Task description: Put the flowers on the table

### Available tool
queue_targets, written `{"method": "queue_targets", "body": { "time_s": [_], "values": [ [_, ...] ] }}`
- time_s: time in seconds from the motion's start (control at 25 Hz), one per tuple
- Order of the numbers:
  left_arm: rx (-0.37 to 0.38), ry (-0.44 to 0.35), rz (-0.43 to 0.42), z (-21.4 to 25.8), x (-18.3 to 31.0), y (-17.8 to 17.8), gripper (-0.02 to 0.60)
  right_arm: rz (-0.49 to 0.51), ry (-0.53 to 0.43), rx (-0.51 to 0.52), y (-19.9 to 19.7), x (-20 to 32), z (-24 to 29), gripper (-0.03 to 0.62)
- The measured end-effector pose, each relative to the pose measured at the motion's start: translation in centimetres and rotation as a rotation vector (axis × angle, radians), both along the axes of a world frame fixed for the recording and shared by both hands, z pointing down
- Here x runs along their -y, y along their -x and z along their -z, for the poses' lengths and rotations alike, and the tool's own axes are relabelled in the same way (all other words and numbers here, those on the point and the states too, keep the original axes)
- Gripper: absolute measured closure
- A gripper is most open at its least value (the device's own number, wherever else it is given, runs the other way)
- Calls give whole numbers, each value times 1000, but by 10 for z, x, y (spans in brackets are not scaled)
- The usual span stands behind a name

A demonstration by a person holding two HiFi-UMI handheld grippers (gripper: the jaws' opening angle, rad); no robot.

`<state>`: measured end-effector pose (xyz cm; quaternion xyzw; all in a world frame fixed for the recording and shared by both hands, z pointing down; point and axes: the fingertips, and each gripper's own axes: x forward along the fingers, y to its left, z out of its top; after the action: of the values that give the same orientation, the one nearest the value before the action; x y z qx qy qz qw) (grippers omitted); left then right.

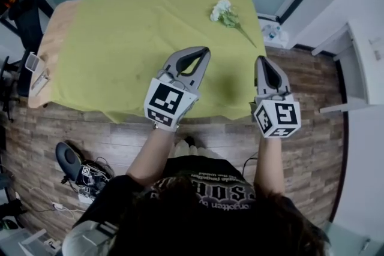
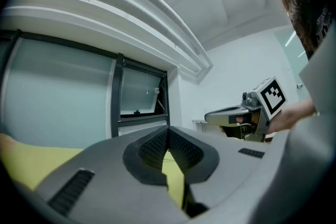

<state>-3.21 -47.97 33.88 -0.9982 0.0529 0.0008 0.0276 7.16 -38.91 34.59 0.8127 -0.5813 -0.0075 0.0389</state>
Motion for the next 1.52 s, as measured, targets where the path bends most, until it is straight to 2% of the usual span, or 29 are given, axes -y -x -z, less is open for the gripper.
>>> {"method": "queue_targets", "body": {
  "time_s": [0.24,0.44,0.88,1.24,1.52],
  "values": [
    [-18,-4,12,7,-29,11,581,-8,-44,-28,12,-35,15,563],
    [-28,-1,13,9,-59,20,581,-9,-45,-23,25,-64,17,563],
    [-38,-11,31,12,-122,44,581,35,-75,-17,60,-116,23,565],
    [-46,-30,39,21,-140,58,581,41,-108,-20,70,-134,33,565],
    [-52,-40,26,27,-147,56,581,34,-118,-15,68,-139,37,565]
  ]
}}
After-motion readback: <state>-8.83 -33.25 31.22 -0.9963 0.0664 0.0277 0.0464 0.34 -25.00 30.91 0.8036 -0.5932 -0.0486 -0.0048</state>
